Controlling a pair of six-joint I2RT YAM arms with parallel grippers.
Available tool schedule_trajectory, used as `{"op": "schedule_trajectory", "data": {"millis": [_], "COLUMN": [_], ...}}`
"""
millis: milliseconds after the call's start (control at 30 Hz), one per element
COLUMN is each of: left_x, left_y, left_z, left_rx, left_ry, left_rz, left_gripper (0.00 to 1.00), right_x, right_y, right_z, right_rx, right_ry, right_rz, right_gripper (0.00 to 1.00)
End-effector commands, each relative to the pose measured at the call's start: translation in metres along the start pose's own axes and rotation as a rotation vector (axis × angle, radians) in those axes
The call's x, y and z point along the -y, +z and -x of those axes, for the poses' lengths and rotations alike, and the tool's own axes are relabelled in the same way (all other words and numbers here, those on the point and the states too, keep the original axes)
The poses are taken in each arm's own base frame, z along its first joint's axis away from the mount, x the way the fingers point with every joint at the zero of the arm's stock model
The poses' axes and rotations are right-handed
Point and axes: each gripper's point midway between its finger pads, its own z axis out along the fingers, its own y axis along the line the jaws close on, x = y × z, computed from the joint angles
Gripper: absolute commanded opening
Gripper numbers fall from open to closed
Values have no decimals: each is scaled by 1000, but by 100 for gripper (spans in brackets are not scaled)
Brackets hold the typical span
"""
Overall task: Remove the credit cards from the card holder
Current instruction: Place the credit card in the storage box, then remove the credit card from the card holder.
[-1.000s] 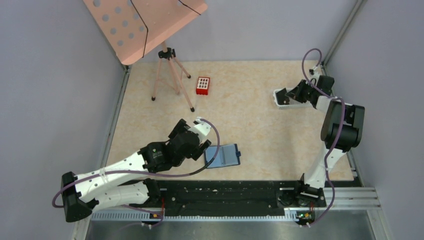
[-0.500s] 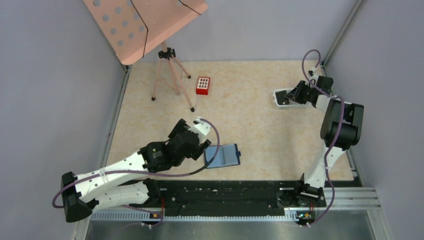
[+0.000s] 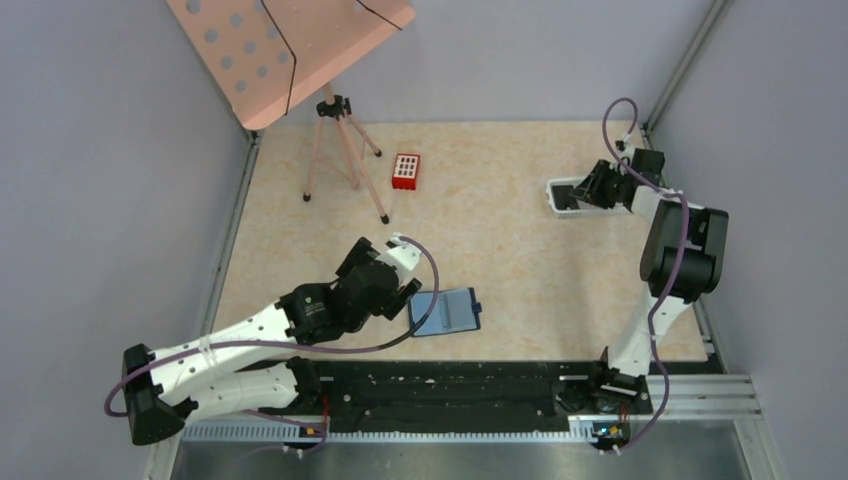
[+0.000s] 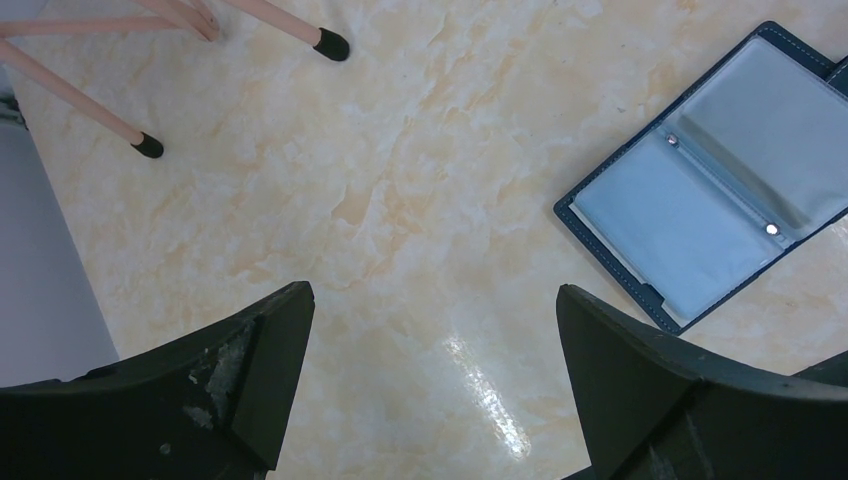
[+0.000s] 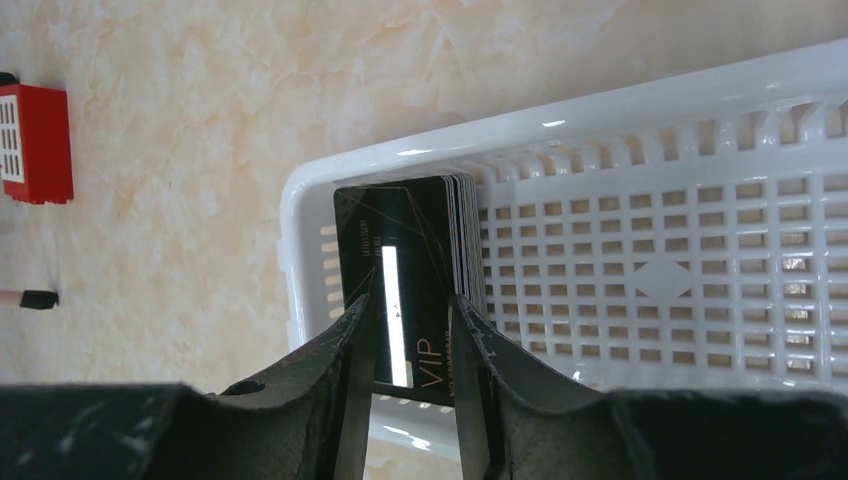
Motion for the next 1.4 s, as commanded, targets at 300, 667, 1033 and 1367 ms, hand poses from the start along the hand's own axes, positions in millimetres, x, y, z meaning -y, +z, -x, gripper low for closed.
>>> {"op": "schedule_trajectory", "data": {"millis": [300, 667, 1033, 1367], "left_x": [-5, -26, 16, 56], "left_y": [2, -12, 18, 43], "left_z": [-1, 27, 47, 14], "left_rx": [-18, 133, 12, -121], "left_ry": [-48, -363, -636, -705], "left_rz": [24, 69, -247, -430], "left_gripper": [99, 99, 90, 90], "right_x": [-76, -163, -246, -244], "right_y": [-53, -99, -120, -105], "right_z": [1, -150, -271, -299], "right_rx": [24, -100, -251, -278], "right_ry": [-11, -92, -146, -146], "right_rz": [-32, 63, 229, 146], "right_gripper": [41, 42, 48, 49]}}
